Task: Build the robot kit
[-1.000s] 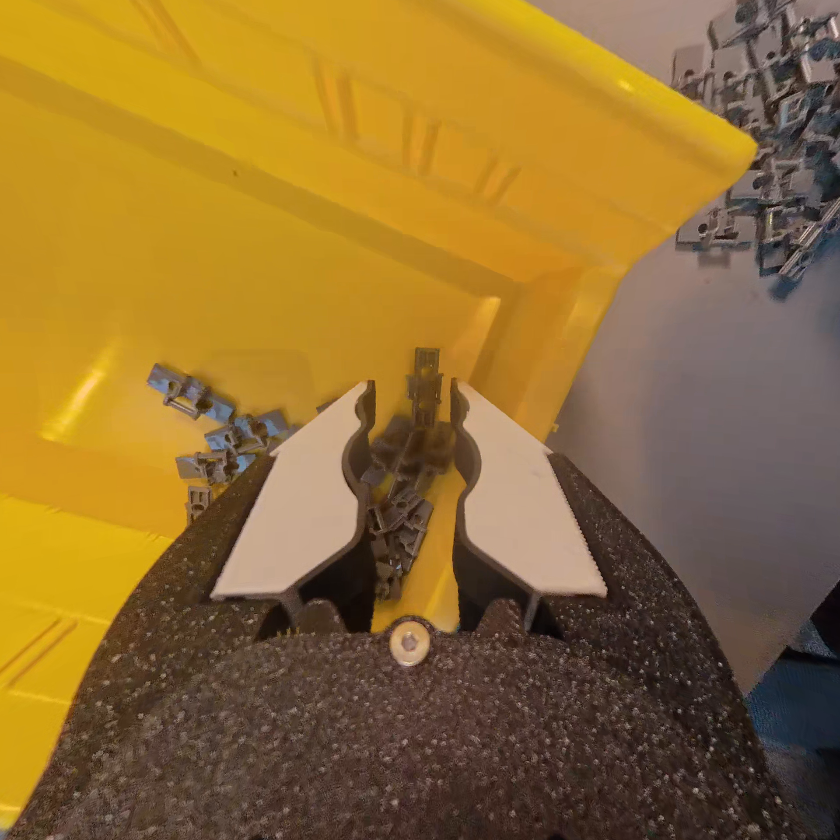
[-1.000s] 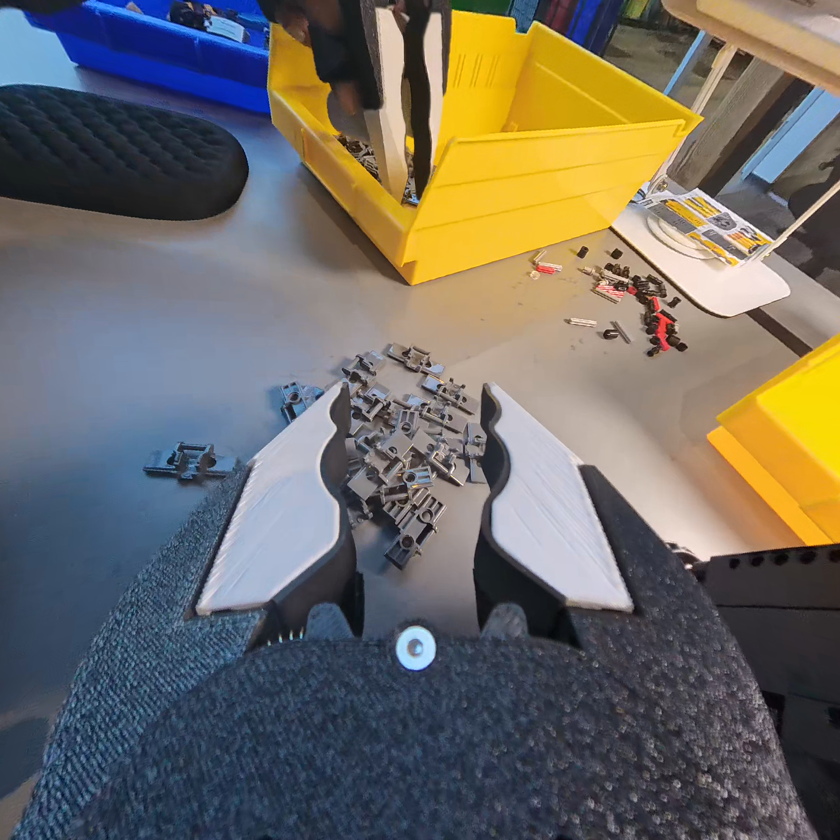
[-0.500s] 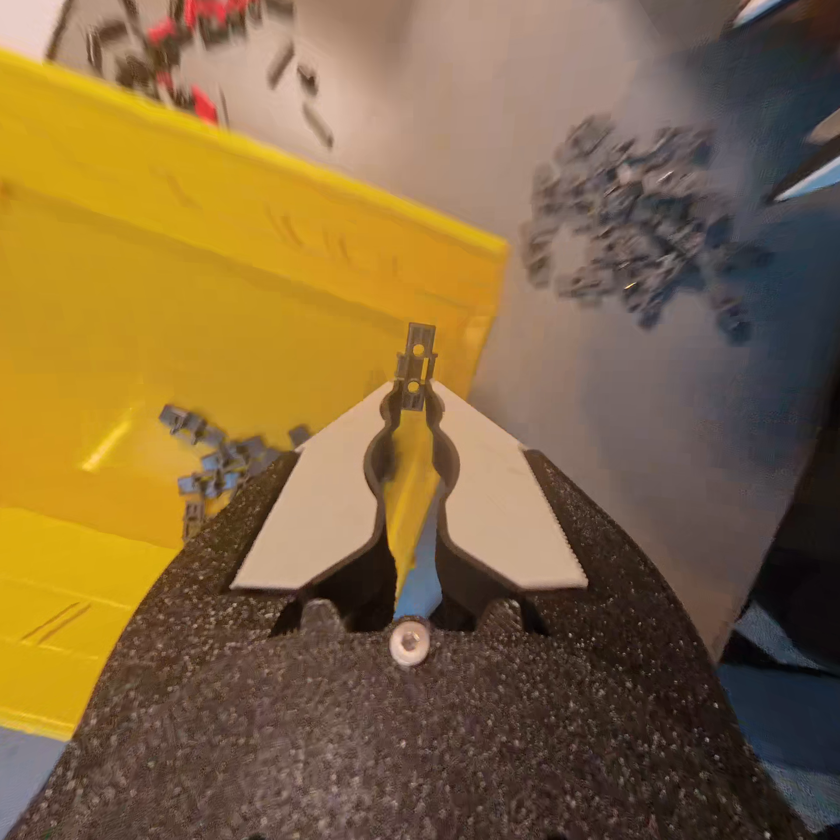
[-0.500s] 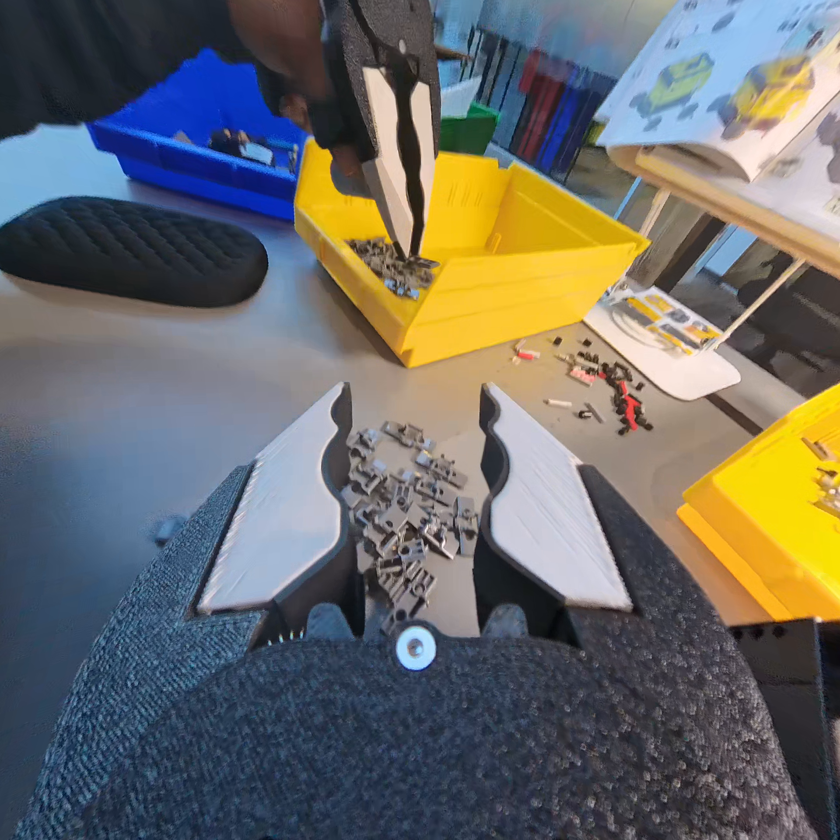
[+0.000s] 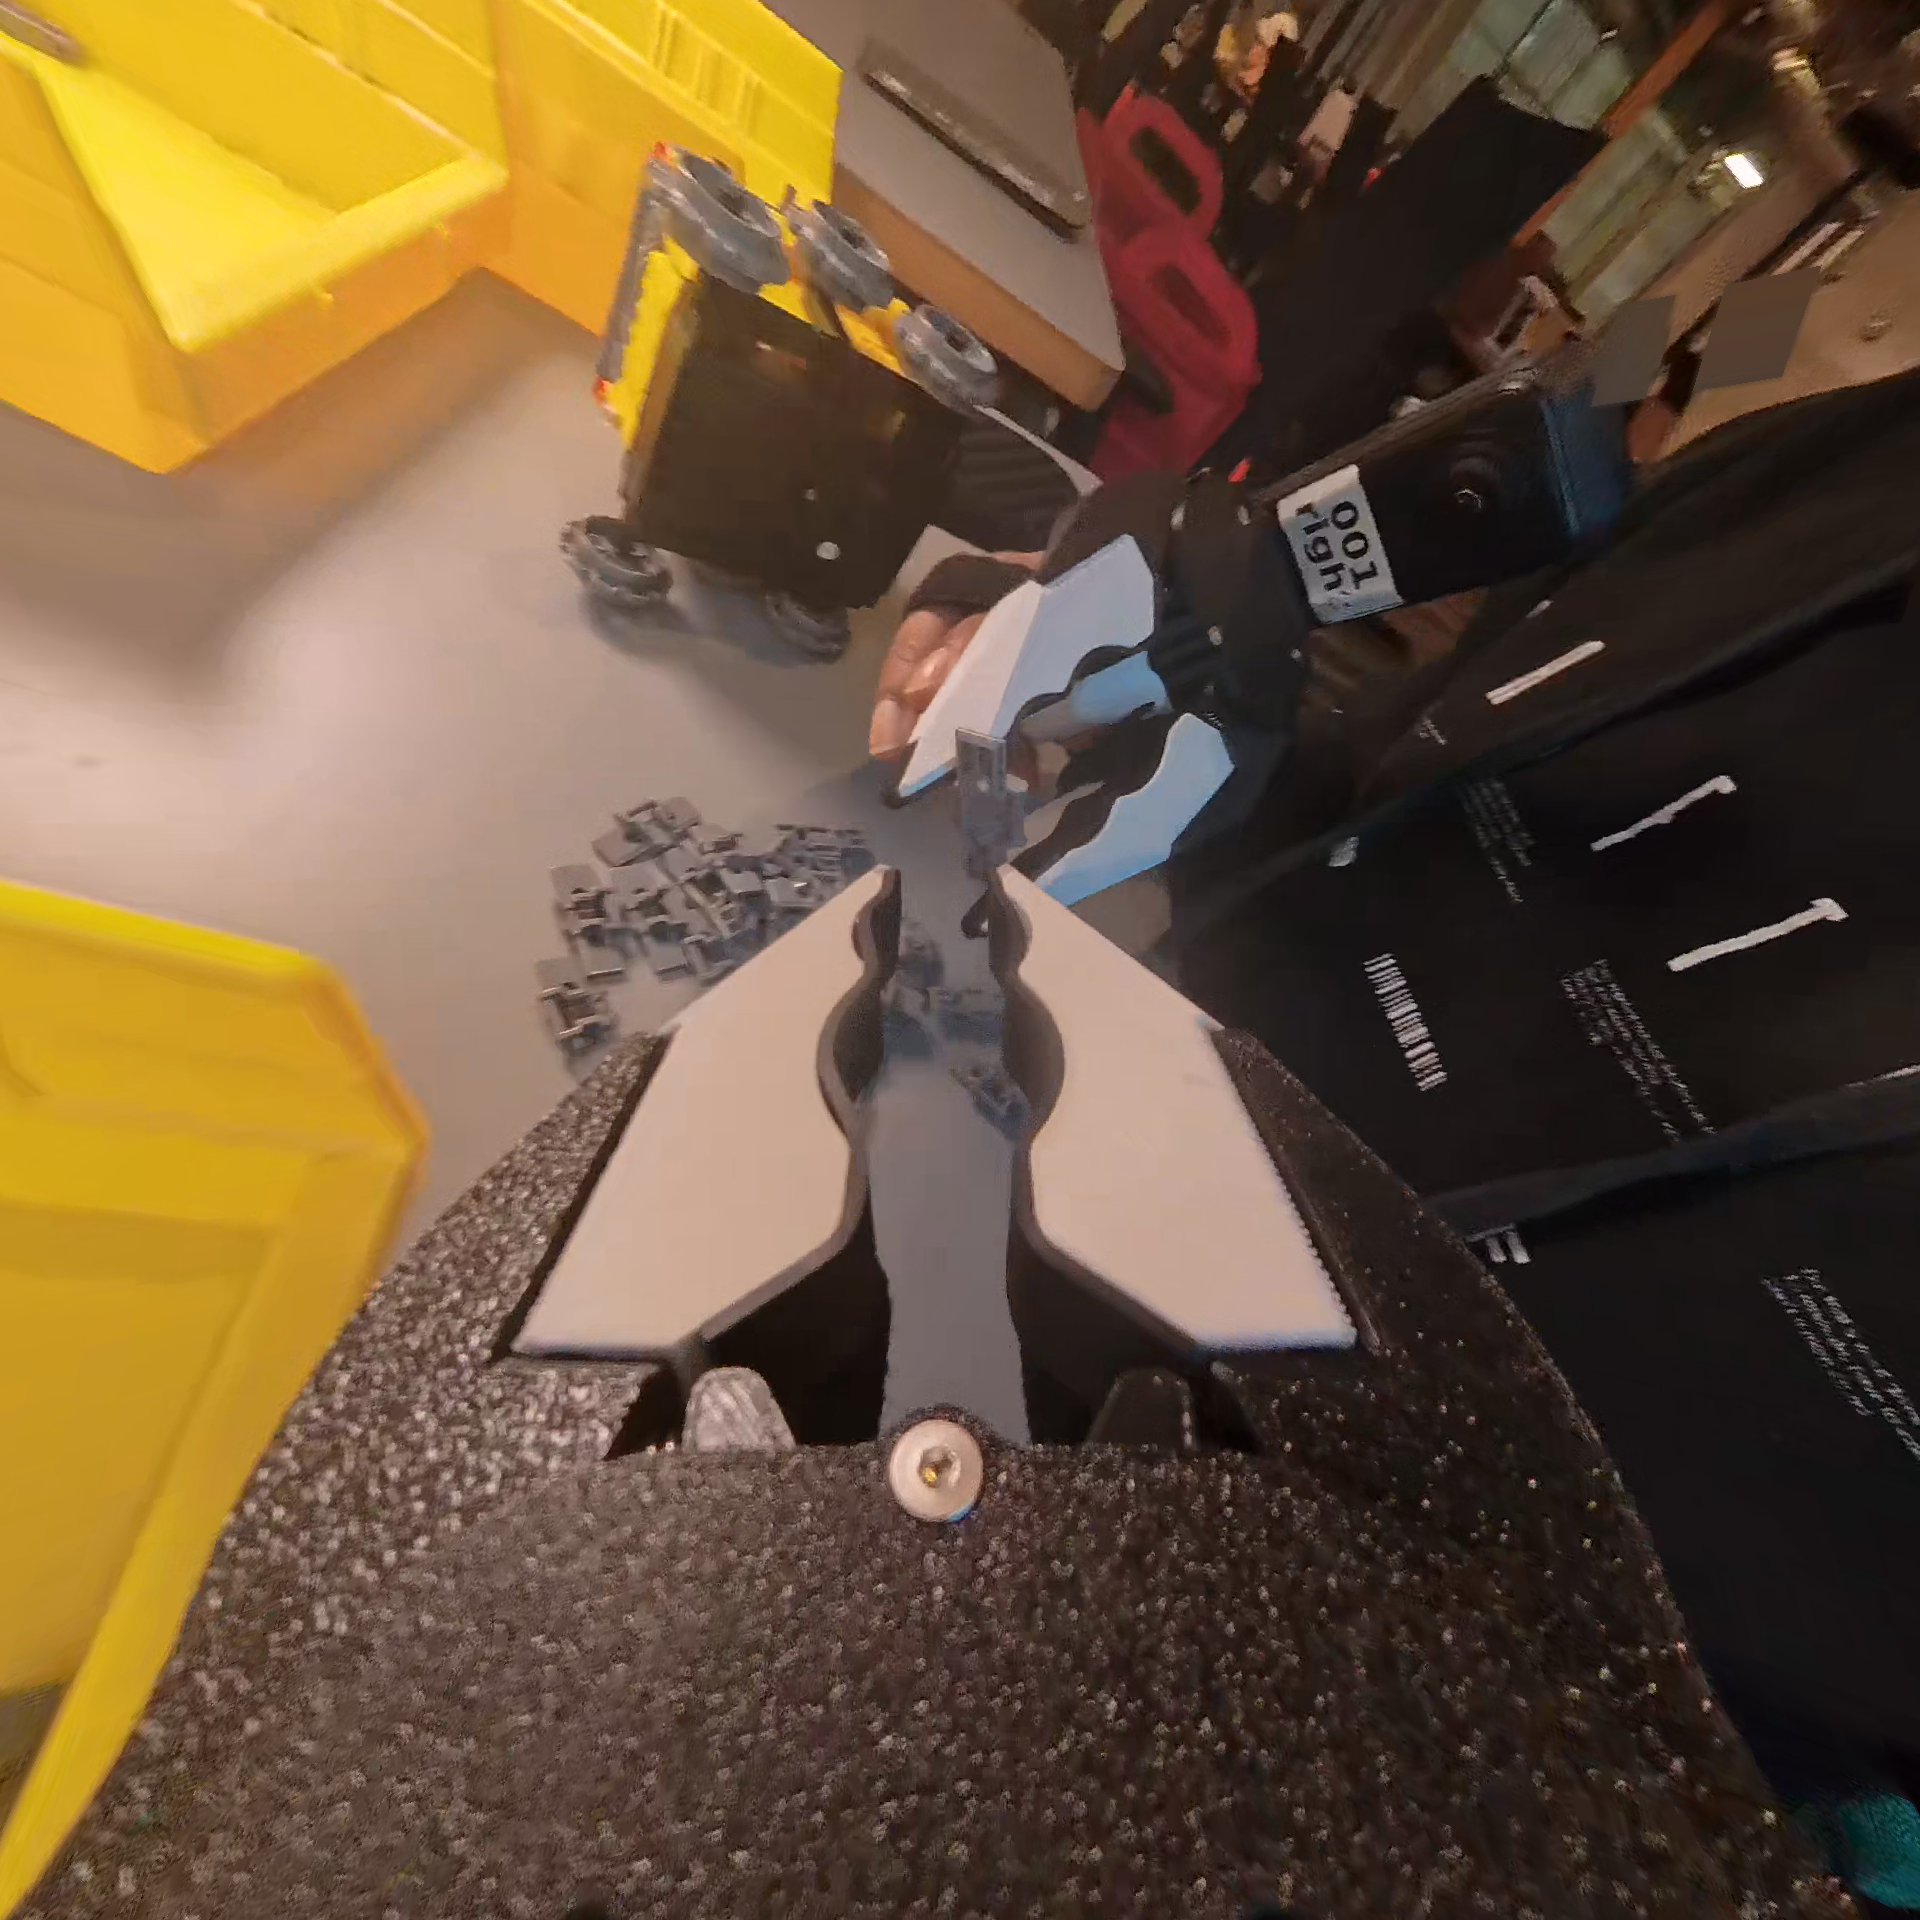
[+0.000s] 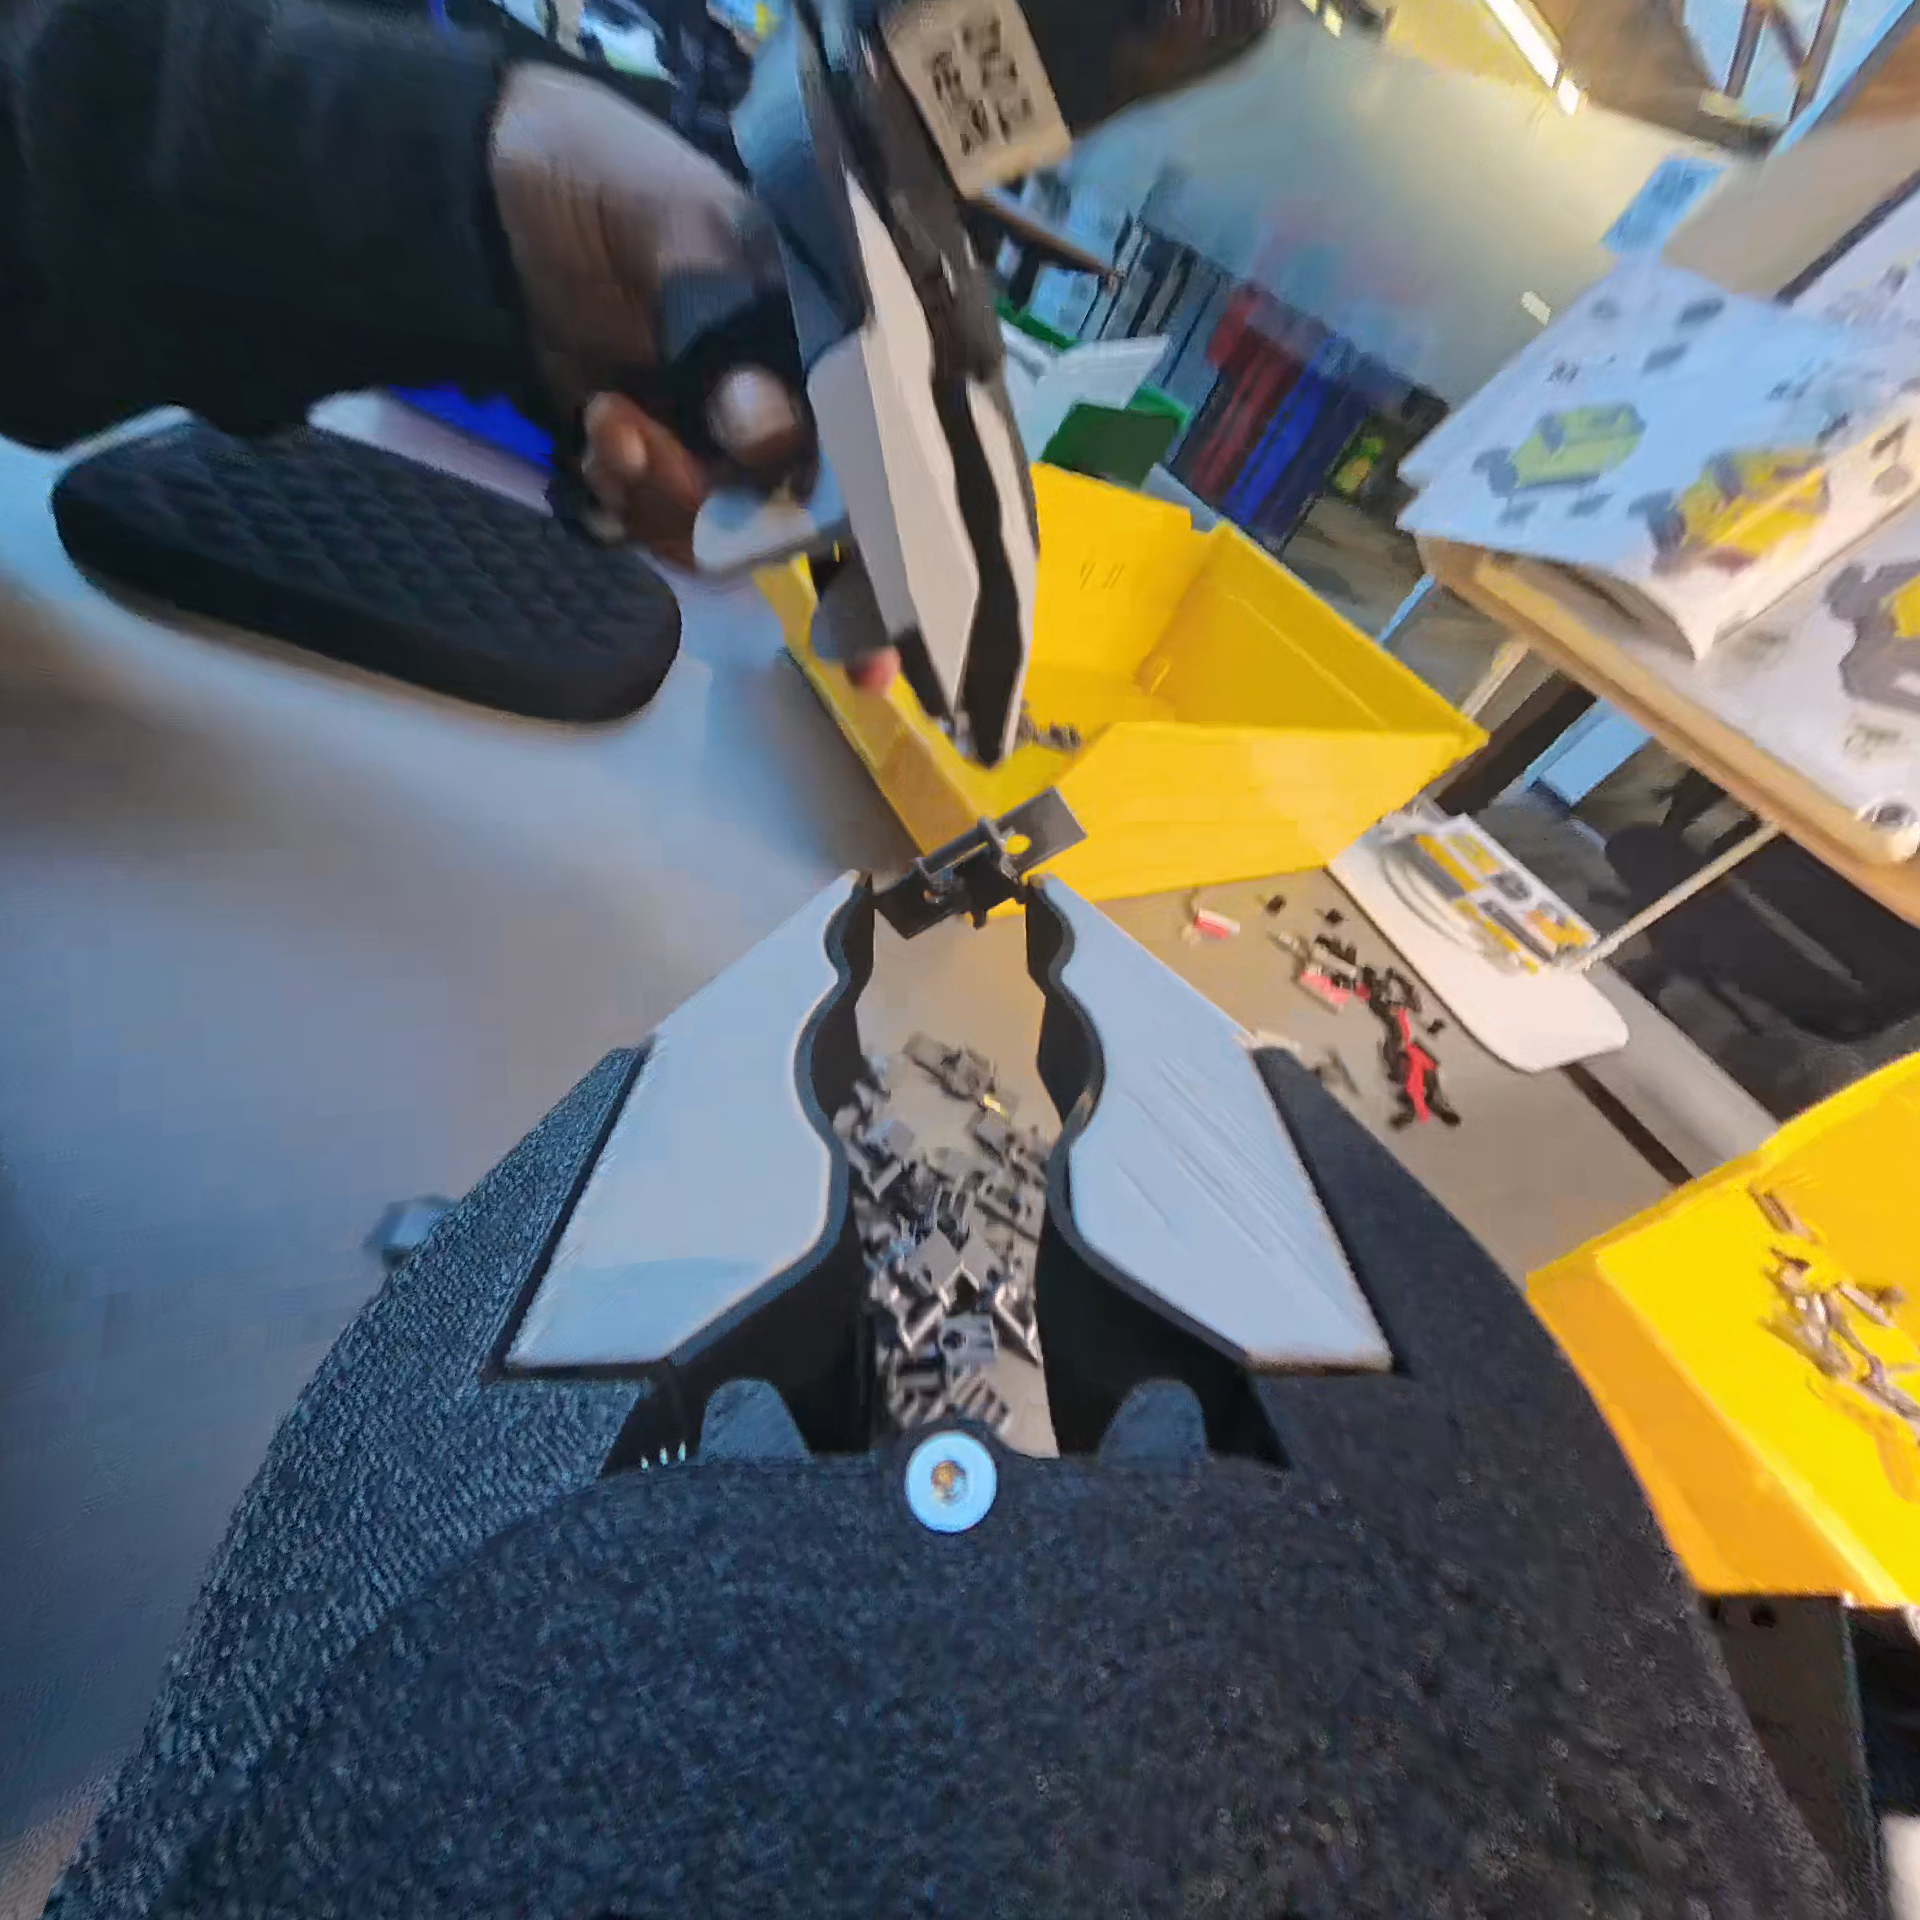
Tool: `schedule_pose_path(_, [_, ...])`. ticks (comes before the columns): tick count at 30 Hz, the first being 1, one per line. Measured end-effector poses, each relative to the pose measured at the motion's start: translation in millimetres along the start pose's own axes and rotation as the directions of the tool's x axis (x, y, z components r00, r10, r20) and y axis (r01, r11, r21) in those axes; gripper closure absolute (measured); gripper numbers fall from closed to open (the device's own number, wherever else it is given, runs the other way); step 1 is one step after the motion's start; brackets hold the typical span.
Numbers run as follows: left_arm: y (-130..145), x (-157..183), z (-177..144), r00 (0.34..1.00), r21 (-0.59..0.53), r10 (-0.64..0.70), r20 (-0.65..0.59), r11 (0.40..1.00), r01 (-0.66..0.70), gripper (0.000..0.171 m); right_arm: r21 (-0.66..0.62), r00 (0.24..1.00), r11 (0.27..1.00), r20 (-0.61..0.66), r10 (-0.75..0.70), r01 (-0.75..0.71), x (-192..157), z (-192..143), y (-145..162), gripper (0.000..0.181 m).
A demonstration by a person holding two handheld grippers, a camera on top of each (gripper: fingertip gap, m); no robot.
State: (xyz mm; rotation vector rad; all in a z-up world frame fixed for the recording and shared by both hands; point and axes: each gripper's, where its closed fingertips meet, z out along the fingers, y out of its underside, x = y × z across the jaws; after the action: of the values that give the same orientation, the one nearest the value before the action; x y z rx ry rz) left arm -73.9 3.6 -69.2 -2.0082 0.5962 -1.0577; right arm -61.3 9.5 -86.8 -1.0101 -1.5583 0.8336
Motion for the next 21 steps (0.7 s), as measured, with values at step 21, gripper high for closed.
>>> schedule_pose_path(21, [96.7,-159.9,-110.4,0.854,-0.828,0.317,0.412,0.522,0.206,0.162,-0.196,0.983,0.963,-0.015,0.184,-0.183,23.2,-19.6,66.6,0.127])
